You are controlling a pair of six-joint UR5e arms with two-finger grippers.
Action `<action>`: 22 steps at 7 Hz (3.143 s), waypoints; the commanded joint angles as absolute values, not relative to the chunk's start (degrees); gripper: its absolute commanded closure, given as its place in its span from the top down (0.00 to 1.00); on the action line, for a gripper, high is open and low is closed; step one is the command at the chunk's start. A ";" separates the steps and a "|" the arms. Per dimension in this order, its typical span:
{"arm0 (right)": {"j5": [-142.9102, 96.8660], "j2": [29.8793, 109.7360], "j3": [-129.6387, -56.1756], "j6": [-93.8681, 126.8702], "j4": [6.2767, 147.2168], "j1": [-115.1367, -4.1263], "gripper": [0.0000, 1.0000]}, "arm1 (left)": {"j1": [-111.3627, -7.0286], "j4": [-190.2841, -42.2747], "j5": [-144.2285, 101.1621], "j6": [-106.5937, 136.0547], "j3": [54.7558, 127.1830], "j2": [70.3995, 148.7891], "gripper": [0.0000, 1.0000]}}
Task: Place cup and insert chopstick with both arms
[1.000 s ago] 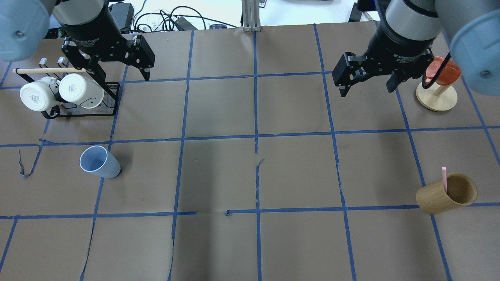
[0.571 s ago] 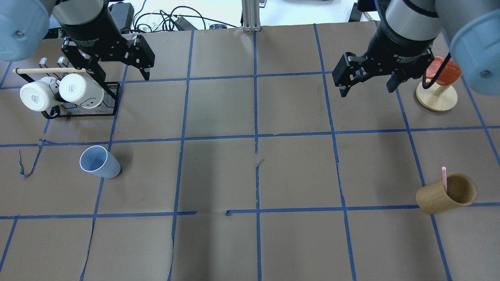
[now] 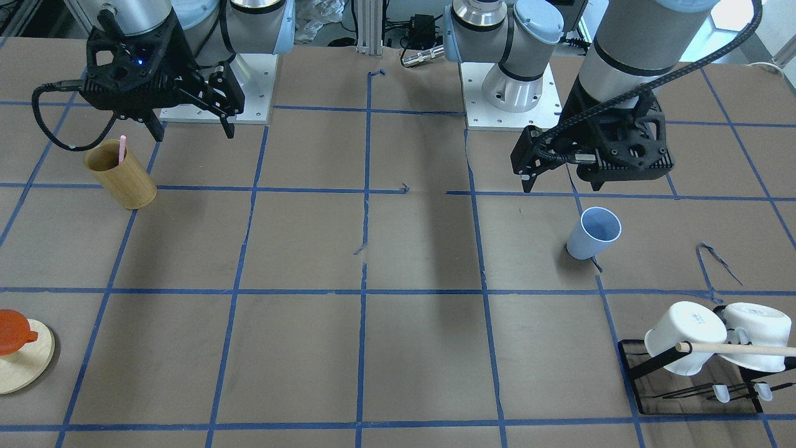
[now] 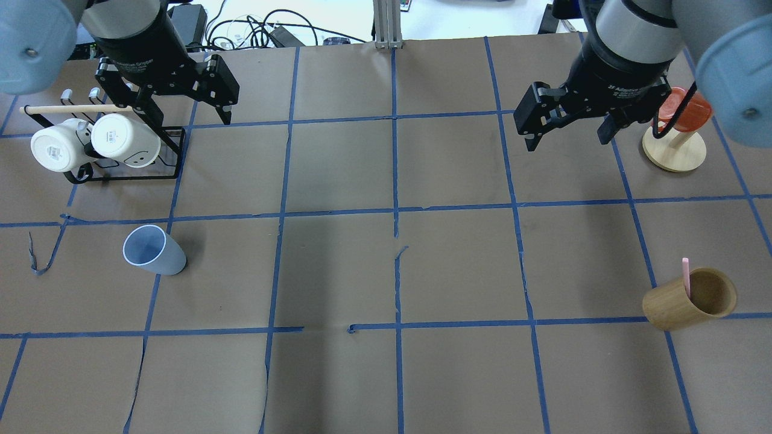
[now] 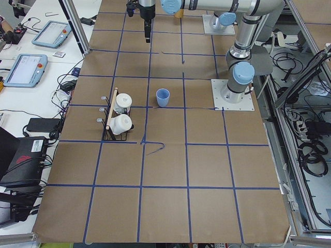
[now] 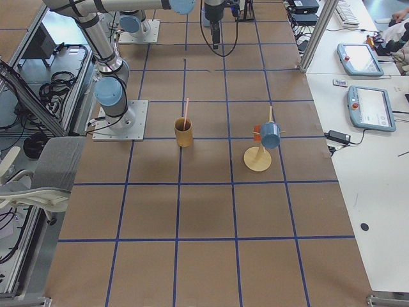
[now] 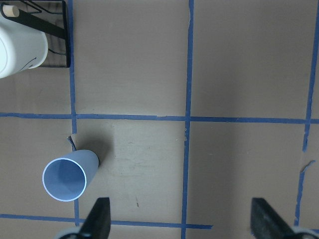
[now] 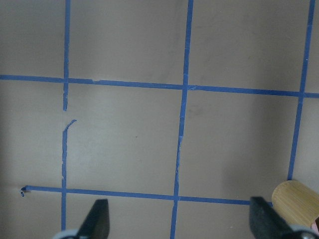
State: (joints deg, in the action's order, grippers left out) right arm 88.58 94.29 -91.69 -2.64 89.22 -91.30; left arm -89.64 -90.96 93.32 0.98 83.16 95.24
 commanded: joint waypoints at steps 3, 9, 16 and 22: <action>88.59 94.22 -92.11 -8.57 85.44 -84.76 0.99 | -89.56 -90.17 93.25 0.44 88.85 93.87 1.00; 92.55 94.13 -105.68 -43.81 95.74 -64.91 0.85 | -90.17 -90.18 93.08 0.18 93.78 93.34 1.00; 92.46 96.50 -108.63 -42.81 88.94 -64.51 1.00 | -90.26 -89.21 92.99 0.44 95.89 93.25 1.00; 94.57 96.50 -118.55 -40.35 101.76 -64.51 0.91 | -90.44 -89.21 92.99 0.44 96.68 93.34 1.00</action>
